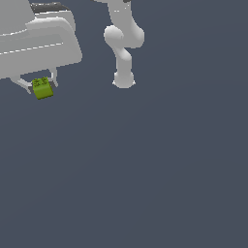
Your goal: Pick up the object and move it to a goal position.
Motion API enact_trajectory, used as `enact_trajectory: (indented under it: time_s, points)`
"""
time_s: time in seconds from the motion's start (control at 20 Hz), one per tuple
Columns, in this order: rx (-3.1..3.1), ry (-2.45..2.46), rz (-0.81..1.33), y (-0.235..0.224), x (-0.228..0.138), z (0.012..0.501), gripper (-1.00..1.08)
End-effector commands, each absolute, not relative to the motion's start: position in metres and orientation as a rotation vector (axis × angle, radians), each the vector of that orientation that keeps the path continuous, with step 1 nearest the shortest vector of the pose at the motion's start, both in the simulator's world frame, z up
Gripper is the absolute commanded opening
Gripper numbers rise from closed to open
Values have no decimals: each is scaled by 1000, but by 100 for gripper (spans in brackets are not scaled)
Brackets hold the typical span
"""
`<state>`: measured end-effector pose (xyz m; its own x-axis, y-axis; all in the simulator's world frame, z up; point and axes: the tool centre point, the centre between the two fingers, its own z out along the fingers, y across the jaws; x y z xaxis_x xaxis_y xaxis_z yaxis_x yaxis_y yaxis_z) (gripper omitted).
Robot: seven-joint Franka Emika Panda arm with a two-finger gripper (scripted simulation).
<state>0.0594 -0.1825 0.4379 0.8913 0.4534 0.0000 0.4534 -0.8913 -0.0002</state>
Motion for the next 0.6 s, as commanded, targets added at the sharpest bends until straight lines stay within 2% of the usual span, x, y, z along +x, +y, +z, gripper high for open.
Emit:
enact_trajectory:
  time_s: [0.0,0.55]
  points:
    - [-3055,-733,0,-186,62,444,-100]
    - [-3055,-733,0,-193,68,457,-100]
